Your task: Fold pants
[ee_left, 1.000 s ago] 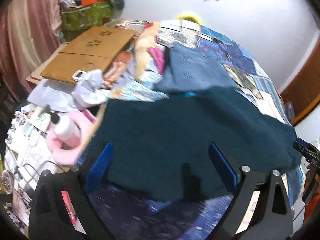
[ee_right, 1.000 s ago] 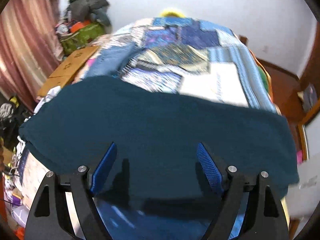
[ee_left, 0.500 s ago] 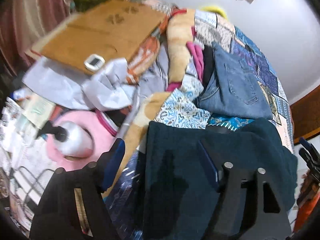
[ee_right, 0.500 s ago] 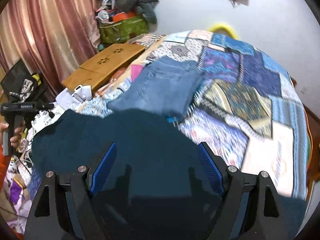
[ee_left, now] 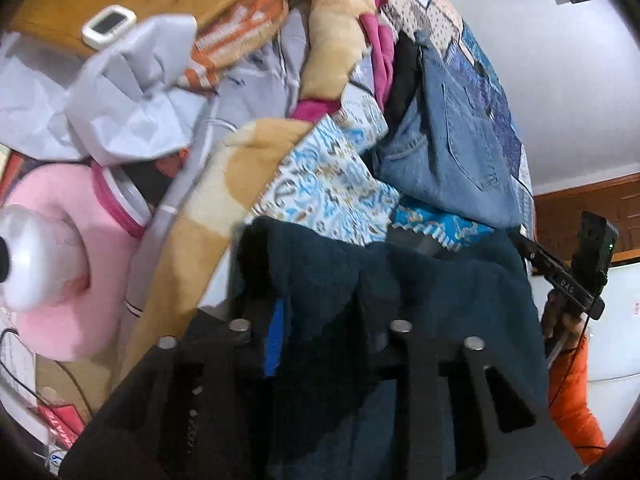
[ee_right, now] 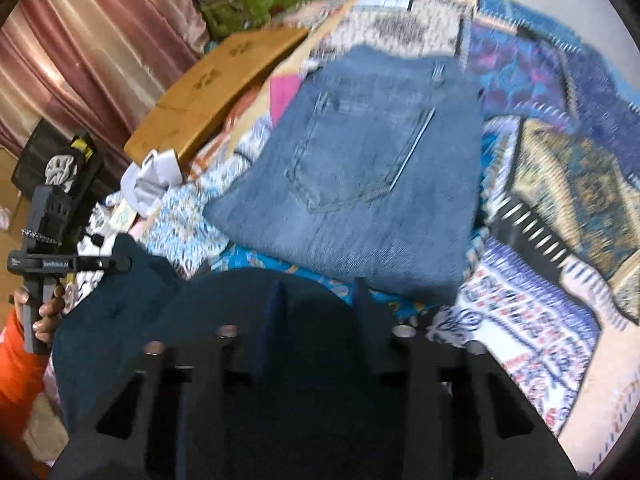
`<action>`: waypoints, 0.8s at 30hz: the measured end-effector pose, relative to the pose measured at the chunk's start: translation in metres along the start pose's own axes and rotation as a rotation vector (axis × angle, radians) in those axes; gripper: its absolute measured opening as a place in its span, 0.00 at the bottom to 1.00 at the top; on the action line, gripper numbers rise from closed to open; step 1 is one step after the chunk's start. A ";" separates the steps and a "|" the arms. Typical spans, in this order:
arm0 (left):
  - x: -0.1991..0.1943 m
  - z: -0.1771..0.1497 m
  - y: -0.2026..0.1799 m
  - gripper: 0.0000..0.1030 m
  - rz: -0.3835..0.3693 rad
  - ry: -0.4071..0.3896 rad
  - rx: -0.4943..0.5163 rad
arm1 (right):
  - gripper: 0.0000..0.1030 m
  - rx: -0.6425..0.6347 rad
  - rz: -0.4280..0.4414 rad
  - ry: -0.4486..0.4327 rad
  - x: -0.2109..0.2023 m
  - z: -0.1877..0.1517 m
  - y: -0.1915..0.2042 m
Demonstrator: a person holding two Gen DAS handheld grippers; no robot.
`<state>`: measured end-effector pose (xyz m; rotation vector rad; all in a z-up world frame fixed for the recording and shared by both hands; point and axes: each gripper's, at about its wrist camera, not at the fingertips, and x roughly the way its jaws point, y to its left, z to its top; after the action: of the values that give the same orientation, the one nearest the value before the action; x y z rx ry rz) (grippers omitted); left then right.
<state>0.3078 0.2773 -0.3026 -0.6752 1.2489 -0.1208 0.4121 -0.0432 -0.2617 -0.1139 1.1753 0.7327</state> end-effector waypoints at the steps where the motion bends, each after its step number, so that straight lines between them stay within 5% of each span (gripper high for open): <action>1: -0.005 -0.001 -0.003 0.21 0.046 -0.036 0.018 | 0.24 -0.014 -0.006 -0.002 0.000 -0.001 0.002; 6: -0.033 0.000 -0.018 0.21 0.223 -0.201 0.107 | 0.16 -0.041 -0.034 -0.002 -0.001 0.000 0.003; 9: -0.028 0.000 -0.028 0.23 0.306 -0.204 0.165 | 0.15 -0.050 -0.069 -0.005 -0.002 0.000 0.007; 15: -0.013 -0.006 -0.022 0.39 0.369 -0.119 0.150 | 0.24 -0.054 -0.120 -0.045 -0.026 -0.009 0.016; 17: -0.024 -0.014 -0.024 0.45 0.379 -0.138 0.145 | 0.45 -0.064 -0.110 -0.057 -0.038 -0.017 0.021; 18: -0.031 -0.019 -0.027 0.48 0.387 -0.154 0.152 | 0.48 -0.071 -0.115 -0.069 -0.044 -0.021 0.023; 24: -0.069 -0.054 -0.039 0.65 0.361 -0.208 0.148 | 0.49 -0.146 -0.164 -0.100 -0.071 -0.056 0.046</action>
<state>0.2466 0.2547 -0.2323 -0.3173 1.1292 0.1513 0.3276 -0.0660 -0.2101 -0.2897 1.0042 0.6711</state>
